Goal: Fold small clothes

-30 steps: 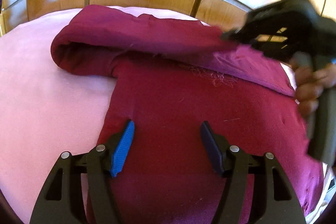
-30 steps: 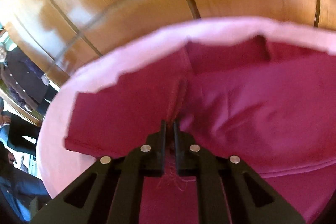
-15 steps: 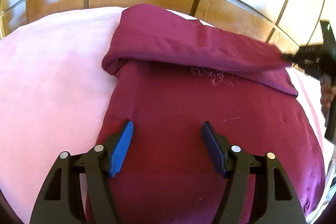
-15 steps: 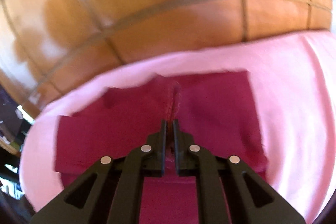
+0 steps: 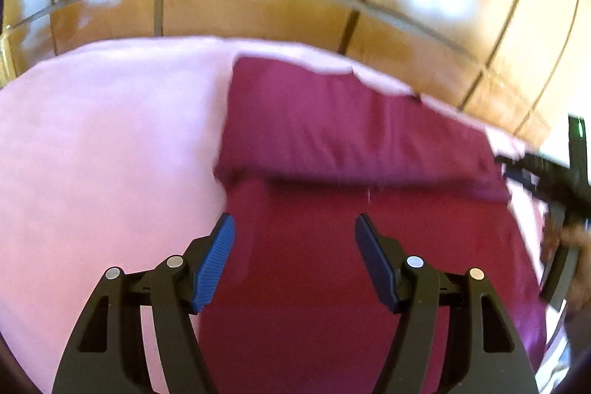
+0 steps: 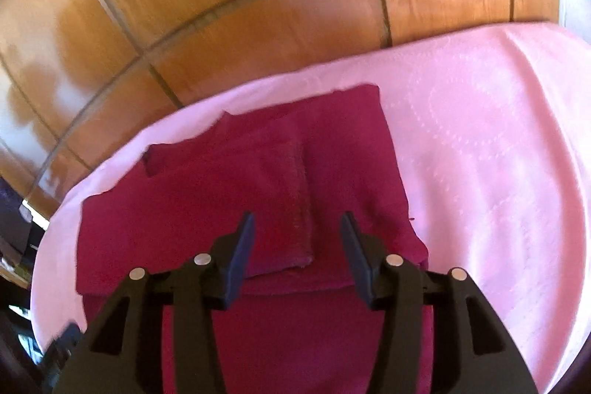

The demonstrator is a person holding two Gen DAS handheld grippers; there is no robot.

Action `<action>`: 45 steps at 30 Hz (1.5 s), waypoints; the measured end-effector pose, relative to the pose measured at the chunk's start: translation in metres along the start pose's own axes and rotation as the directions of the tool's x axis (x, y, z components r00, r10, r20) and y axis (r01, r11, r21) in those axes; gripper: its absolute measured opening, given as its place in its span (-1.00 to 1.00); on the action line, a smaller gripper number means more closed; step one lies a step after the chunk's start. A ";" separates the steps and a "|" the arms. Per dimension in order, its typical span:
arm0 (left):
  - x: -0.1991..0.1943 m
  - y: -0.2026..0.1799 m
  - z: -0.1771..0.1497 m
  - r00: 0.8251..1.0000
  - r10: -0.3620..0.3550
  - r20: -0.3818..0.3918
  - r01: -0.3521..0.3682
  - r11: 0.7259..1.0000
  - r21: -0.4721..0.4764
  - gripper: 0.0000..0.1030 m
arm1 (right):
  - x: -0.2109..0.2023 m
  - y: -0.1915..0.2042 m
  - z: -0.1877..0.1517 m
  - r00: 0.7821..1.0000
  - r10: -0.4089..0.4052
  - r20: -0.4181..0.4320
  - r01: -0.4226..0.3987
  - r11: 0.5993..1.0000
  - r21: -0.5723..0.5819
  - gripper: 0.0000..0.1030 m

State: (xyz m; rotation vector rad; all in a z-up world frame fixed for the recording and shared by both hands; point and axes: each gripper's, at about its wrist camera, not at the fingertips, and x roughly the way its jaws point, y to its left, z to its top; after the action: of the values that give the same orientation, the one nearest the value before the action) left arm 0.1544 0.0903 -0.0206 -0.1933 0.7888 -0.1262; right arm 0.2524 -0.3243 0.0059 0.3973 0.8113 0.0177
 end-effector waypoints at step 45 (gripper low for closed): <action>0.036 -0.005 0.009 0.988 0.133 -0.082 -0.130 0.991 0.044 -0.16 | 0.018 0.034 -0.045 0.993 -0.091 -0.072 0.077 0.980 -0.186 0.62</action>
State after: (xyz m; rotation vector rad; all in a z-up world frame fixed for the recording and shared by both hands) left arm 0.1863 0.0797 -0.0381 -0.0997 0.8802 -0.0246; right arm 0.2380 -0.2750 -0.0228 0.1896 0.8977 0.0292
